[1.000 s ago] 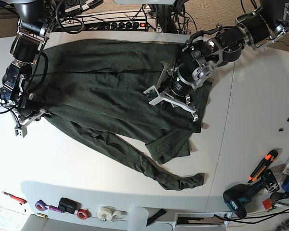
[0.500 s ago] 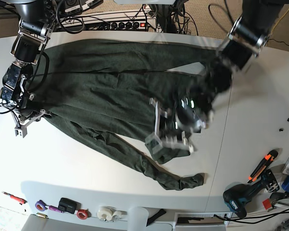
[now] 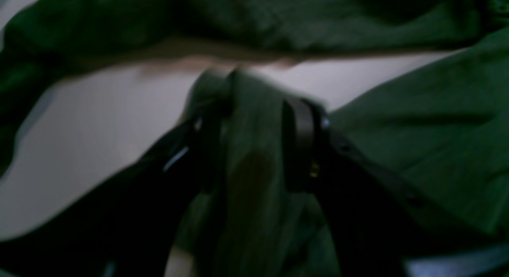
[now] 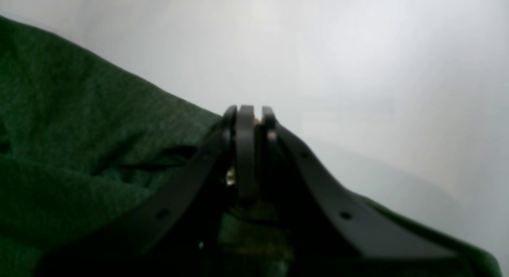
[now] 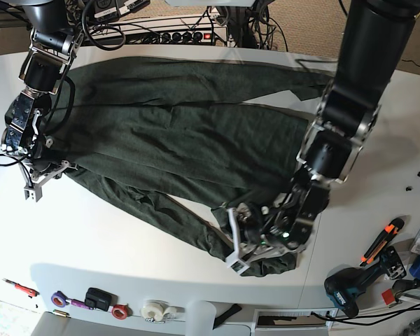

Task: Layout the t-shirt on the table in an organized manner, then fold the t-shirt properly
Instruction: 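Move the left gripper to the shirt hem and grasp it, then pull the hem with the left gripper away from the right gripper, then hold the hem with the left gripper and adjust it along the table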

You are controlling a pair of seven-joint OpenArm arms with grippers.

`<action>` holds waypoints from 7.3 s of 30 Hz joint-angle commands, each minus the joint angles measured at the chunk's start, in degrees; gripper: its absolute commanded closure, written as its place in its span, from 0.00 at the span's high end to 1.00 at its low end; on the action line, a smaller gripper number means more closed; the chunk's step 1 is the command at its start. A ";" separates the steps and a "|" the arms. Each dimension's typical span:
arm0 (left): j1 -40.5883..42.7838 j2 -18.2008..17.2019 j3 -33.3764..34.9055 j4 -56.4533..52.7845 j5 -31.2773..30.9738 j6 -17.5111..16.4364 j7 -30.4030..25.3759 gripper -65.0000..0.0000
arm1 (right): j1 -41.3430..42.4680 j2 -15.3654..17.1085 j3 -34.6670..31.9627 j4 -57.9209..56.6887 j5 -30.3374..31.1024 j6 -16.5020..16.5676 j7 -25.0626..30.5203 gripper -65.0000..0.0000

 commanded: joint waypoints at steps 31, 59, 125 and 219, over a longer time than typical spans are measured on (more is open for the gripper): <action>-0.66 2.40 -0.28 -6.21 7.72 2.25 -12.22 0.00 | 0.92 0.68 0.07 0.55 -0.76 0.17 -0.13 0.00; 3.52 -14.03 -1.90 8.83 4.66 12.81 -8.00 0.00 | 1.09 0.70 0.17 0.55 -9.29 -14.88 8.37 0.00; 23.32 -14.05 -28.24 13.55 -20.68 -1.38 -6.10 0.00 | 9.25 2.86 0.17 0.59 -13.79 -26.12 10.56 0.00; 15.34 -19.26 -16.85 13.70 -25.27 -17.30 -2.62 0.00 | 7.58 2.73 0.17 0.59 -14.21 -24.22 11.28 0.00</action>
